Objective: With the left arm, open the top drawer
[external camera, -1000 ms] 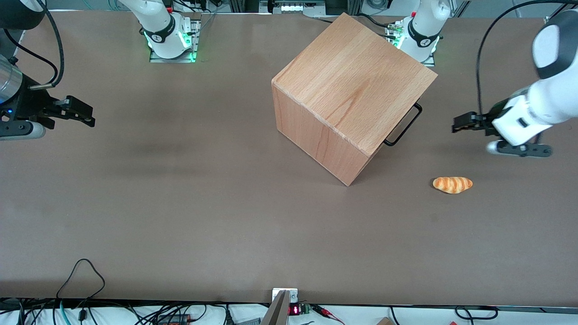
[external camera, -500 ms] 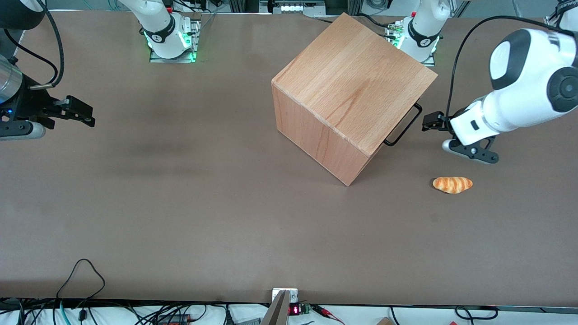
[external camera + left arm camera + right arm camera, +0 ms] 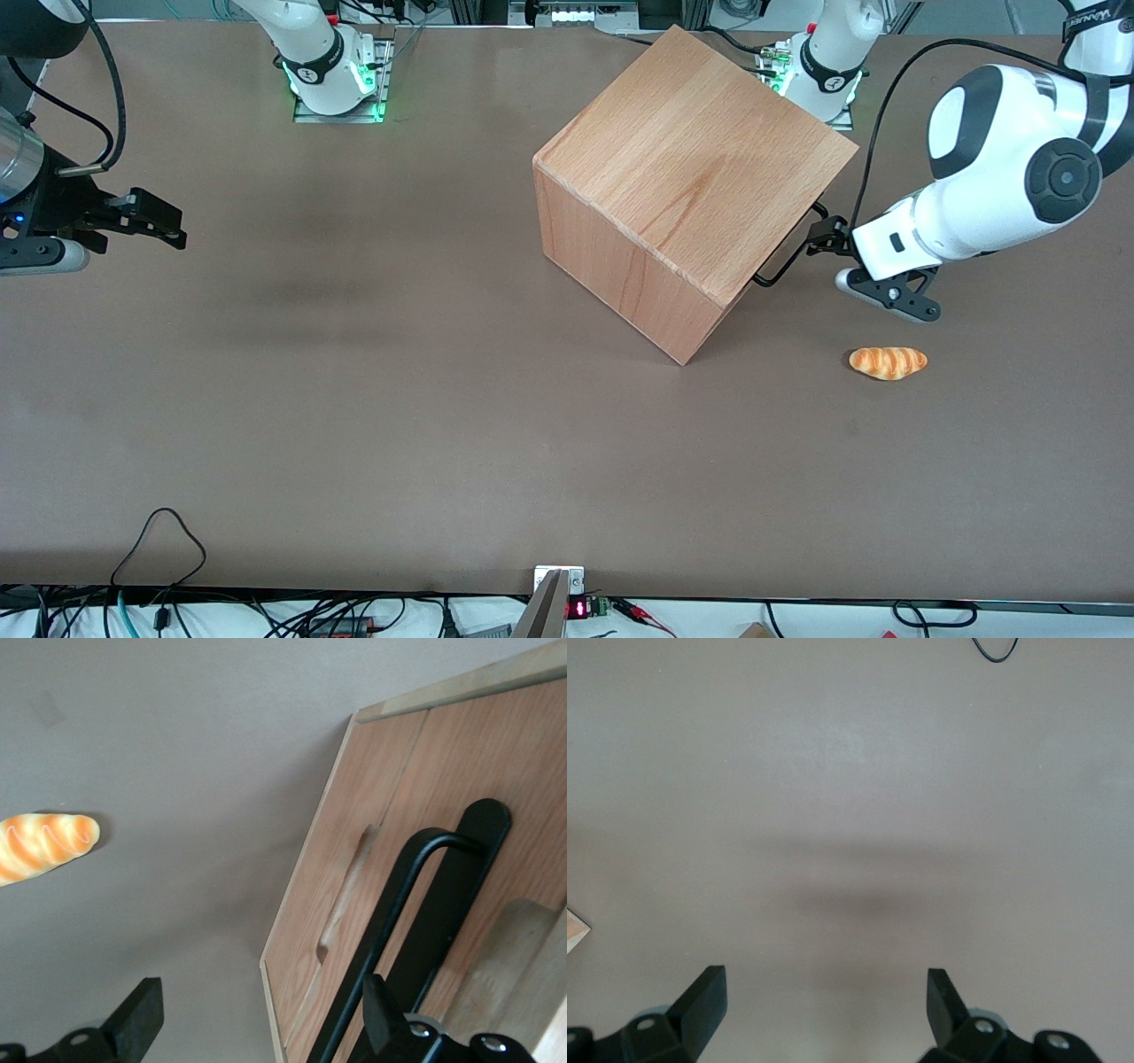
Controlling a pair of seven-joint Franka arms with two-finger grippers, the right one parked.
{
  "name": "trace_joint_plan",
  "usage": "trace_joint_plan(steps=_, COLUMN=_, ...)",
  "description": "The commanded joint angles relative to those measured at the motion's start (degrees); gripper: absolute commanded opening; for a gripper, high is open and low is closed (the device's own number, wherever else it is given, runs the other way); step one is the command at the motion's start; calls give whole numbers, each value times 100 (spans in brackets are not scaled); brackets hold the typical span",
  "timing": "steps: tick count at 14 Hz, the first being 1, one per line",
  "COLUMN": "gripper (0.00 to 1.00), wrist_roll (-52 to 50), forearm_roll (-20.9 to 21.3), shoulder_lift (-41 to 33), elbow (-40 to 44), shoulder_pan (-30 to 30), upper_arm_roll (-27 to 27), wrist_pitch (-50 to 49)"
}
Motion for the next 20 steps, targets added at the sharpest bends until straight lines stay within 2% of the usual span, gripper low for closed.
trace_joint_plan(steps=1, gripper=99, wrist_roll=309, forearm_roll=-254, shoulder_lift=-52, elbow=-245, shoulder_pan=-1, upper_arm_roll=-82, wrist_pitch=253)
trace_joint_plan(steps=3, gripper=99, wrist_roll=538, forearm_roll=-404, shoulder_lift=-52, elbow=-315, shoulder_pan=-1, upper_arm_roll=-108, wrist_pitch=262)
trace_joint_plan(steps=10, gripper=99, wrist_roll=1215, forearm_roll=-404, shoulder_lift=54, elbow=-456, shoulder_pan=-1, upper_arm_roll=-100, wrist_pitch=693)
trace_joint_plan(steps=18, gripper=100, wrist_roll=1374, forearm_roll=-387, shoulder_lift=176, elbow=-658, shoulder_pan=60, upper_arm_roll=-74, wrist_pitch=1166)
trace_joint_plan(steps=20, gripper=100, wrist_roll=1392, forearm_roll=-369, shoulder_lift=221, elbow=-650, shoulder_pan=130, upper_arm_roll=110, wrist_pitch=1491)
